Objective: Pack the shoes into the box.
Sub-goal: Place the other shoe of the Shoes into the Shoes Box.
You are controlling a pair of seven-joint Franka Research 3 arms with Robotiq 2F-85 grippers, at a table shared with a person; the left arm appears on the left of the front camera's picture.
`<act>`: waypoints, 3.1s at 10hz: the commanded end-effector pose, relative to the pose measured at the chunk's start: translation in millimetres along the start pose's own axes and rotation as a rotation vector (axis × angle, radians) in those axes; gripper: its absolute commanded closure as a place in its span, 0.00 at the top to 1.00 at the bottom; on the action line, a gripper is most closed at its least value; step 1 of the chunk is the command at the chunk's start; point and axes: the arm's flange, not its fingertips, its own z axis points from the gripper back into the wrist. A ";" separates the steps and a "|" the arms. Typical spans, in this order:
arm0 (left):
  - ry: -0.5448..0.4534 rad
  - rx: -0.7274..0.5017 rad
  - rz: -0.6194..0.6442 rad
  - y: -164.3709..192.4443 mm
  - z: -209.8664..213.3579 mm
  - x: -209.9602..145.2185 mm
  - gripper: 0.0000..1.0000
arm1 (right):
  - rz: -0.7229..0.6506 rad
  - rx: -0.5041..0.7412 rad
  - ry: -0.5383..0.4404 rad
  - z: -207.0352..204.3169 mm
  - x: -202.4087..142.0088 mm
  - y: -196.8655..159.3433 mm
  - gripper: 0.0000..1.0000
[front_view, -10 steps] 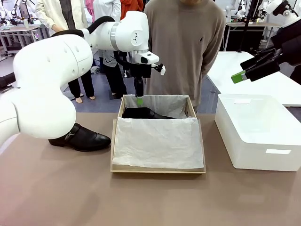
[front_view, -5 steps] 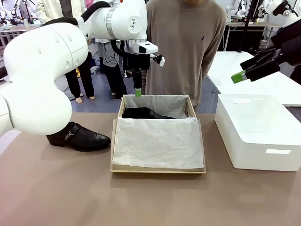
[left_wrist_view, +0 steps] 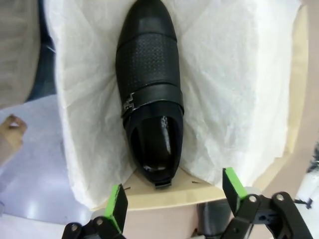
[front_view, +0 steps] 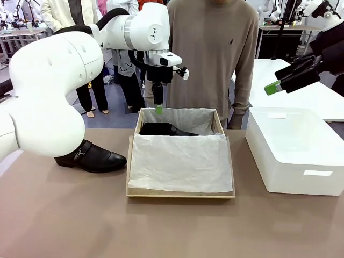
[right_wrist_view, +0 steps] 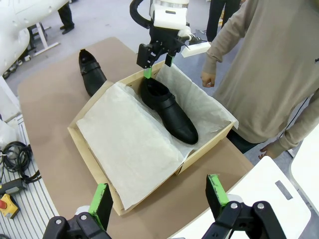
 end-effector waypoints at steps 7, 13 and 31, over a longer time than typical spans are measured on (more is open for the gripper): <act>0.124 -0.083 -0.080 -49.9 30.9 -48.1 1.00 | -0.001 0.012 -0.014 -0.7 -0.1 -0.1 1.00; 0.036 0.114 -0.073 -96.9 39.6 -125.4 1.00 | -0.001 0.012 -0.014 -0.7 -0.1 -0.1 1.00; -0.001 0.048 -0.177 -60.6 42.4 -204.0 1.00 | -0.001 0.012 -0.014 -0.7 -0.1 -0.1 1.00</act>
